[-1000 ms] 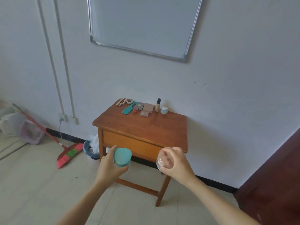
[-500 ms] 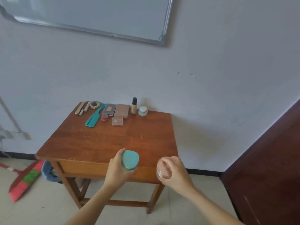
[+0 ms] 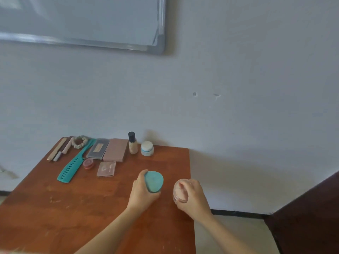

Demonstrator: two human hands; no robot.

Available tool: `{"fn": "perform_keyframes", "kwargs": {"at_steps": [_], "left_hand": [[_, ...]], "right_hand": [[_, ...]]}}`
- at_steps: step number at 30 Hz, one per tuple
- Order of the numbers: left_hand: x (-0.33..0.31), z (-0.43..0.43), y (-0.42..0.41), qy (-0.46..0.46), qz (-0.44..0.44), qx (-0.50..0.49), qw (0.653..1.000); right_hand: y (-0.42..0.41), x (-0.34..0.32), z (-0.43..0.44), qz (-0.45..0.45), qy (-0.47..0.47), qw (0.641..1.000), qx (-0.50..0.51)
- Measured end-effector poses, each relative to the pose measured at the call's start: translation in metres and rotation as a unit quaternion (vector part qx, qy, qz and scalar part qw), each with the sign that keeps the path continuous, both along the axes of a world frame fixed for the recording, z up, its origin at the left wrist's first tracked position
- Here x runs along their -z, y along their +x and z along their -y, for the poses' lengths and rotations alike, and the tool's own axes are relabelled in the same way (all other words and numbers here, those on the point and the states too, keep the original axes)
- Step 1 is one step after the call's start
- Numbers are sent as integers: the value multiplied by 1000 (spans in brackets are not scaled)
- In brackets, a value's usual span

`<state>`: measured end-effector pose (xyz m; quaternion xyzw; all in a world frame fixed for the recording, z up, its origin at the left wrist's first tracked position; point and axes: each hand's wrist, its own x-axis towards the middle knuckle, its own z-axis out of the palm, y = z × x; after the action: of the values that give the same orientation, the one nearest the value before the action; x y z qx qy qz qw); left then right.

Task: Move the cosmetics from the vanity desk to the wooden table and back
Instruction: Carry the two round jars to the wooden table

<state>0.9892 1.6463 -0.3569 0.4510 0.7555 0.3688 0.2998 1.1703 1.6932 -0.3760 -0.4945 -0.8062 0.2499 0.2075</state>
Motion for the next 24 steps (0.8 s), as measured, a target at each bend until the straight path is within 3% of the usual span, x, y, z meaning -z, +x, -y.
{"fn": "perform_keyframes", "kwargs": {"at_steps": [9,15,24], "left_hand": [[13,-85,-15,-34,-21,65,997],[14,-136,-14,-24,-100,137,985],[16,-176,-17,-34,-137,104,984]], "right_hand": [[-17,16,-67,16,-39,997,57],[-40,17,-119,-23,-30,994,99],[-66,24,-172,-65,-21,994,84]]}}
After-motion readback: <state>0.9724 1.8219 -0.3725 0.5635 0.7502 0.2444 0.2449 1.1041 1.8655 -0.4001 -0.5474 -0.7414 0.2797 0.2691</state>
